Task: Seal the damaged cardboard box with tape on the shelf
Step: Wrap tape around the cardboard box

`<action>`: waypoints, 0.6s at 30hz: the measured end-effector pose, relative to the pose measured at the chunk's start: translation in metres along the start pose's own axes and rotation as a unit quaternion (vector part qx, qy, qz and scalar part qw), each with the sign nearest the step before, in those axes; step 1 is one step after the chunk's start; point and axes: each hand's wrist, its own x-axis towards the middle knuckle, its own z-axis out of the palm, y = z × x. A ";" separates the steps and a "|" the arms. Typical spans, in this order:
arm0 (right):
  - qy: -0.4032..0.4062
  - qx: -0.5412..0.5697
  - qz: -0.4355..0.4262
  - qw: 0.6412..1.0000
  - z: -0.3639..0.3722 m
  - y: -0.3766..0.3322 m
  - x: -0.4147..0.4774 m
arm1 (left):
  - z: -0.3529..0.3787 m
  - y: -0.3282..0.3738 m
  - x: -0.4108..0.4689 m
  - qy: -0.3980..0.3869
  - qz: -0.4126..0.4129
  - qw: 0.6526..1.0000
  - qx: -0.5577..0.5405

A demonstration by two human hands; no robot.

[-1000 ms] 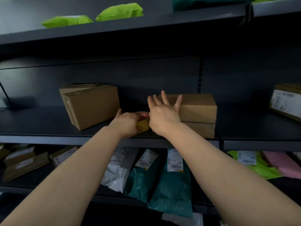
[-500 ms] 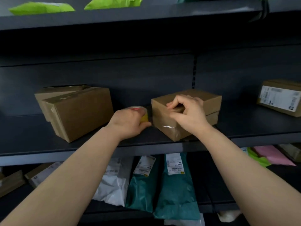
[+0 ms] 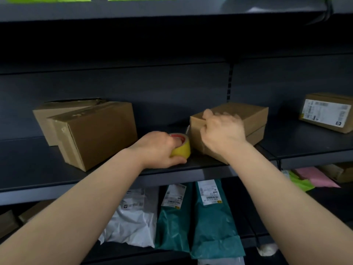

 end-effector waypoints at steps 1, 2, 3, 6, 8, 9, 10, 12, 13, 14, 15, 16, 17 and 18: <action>0.025 -0.003 -0.005 1.000 0.002 0.002 -0.002 | -0.001 0.000 0.000 0.003 0.002 1.000 -0.011; 0.047 -0.005 -0.010 0.999 0.002 0.006 -0.003 | -0.002 -0.001 0.000 0.008 0.006 1.000 -0.017; 0.063 -0.006 -0.013 0.998 0.001 0.010 -0.005 | -0.002 -0.003 -0.001 0.021 0.008 1.000 -0.013; 0.083 -0.011 -0.006 0.996 0.002 0.017 -0.008 | 0.002 -0.023 -0.008 0.053 -0.051 0.997 0.037; 0.091 -0.030 -0.003 0.995 0.004 0.020 -0.008 | 0.004 -0.031 -0.011 0.062 -0.082 0.993 0.059; 0.083 -0.033 0.003 0.996 0.003 0.021 -0.008 | 0.006 -0.030 -0.010 0.063 -0.079 0.992 0.076; 0.065 -0.028 0.011 0.997 0.001 0.021 -0.008 | 0.008 -0.029 -0.009 0.065 -0.073 0.992 0.085; 0.026 -0.020 0.028 0.999 -0.007 0.017 -0.005 | 0.010 -0.026 -0.007 0.071 -0.069 0.992 0.074; 0.002 -0.023 0.035 0.999 -0.011 0.014 -0.002 | 0.012 -0.027 -0.007 0.069 -0.072 0.994 0.055; -0.020 -0.030 0.041 0.999 -0.015 0.010 0.002 | 0.014 -0.027 -0.006 0.060 -0.076 0.995 0.029; -0.041 -0.038 0.042 0.998 -0.018 0.005 0.006 | 0.017 -0.027 -0.005 0.044 -0.081 0.996 0.001; -0.062 -0.040 0.040 0.996 -0.020 -0.001 0.009 | 0.020 -0.026 -0.003 0.028 -0.085 0.996 -0.025; -0.085 -0.034 0.040 0.995 -0.021 -0.006 0.012 | 0.021 -0.024 -0.001 0.017 -0.089 0.995 -0.045; -0.109 -0.025 0.043 0.993 -0.021 -0.011 0.015 | 0.022 -0.023 0.002 0.011 -0.092 0.994 -0.059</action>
